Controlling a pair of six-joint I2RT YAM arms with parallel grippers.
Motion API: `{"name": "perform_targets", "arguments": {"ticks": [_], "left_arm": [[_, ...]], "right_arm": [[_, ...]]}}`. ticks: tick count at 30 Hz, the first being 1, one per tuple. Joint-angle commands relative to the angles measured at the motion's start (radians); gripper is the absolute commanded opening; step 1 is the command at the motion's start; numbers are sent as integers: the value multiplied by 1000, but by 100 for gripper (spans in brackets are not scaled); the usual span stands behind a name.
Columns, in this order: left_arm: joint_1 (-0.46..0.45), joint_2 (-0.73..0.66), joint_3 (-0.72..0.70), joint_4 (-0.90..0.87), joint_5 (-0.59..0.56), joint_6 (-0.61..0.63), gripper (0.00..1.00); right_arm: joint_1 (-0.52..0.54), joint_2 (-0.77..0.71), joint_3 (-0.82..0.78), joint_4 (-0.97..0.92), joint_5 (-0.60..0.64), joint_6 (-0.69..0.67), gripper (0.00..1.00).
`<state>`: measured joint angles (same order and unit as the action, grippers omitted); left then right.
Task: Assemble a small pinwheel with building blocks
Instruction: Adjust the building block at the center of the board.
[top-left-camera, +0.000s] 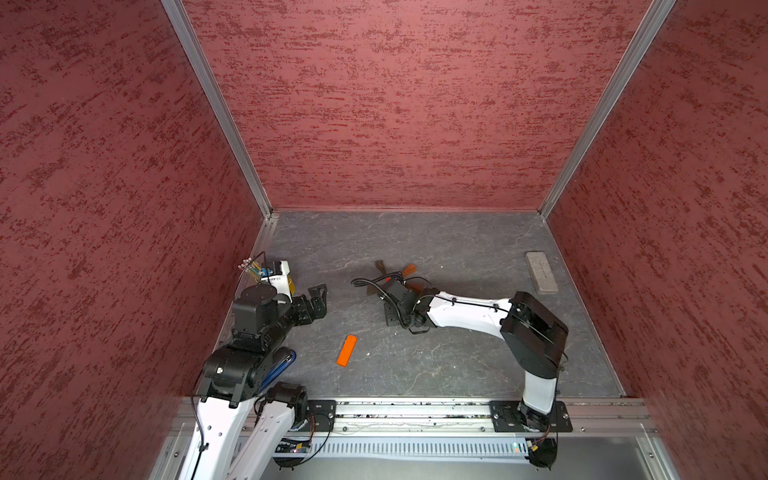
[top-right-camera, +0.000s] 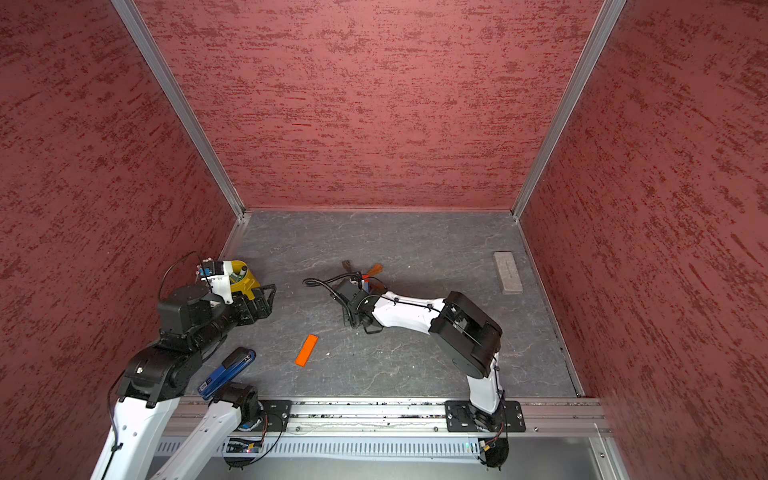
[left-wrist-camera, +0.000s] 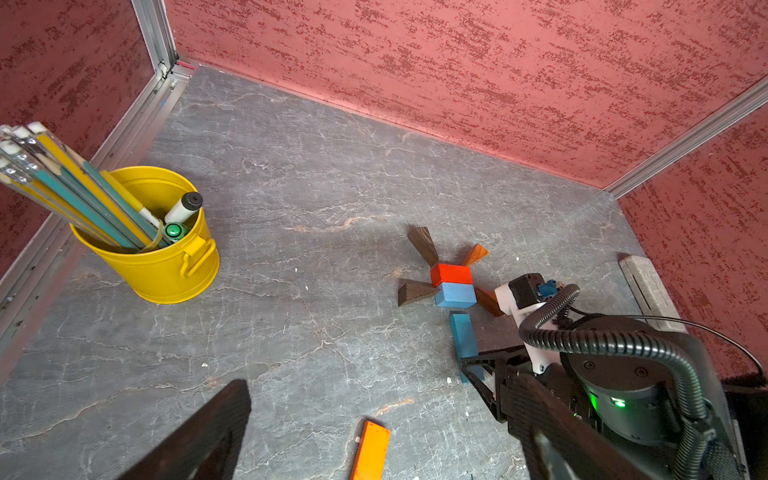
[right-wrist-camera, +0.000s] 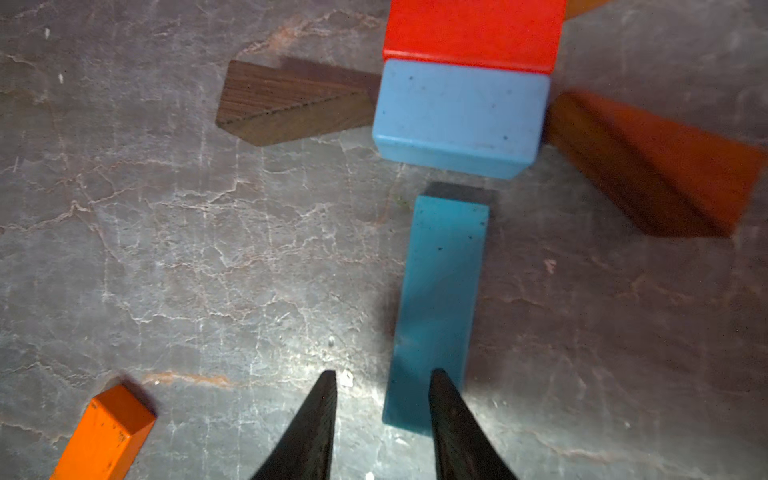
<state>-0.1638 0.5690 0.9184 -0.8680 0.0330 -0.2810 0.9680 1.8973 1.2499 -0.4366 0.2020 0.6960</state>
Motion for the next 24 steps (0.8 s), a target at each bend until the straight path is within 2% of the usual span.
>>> {"name": "perform_targets", "arguments": {"ticks": [1, 24], "left_arm": [[13, -1, -16, 8, 39, -3, 100], [23, -9, -38, 32, 83, -10, 100]], "right_arm": [[4, -23, 10, -22, 60, 32, 40], [4, 48, 30, -53, 42, 34, 38]]}}
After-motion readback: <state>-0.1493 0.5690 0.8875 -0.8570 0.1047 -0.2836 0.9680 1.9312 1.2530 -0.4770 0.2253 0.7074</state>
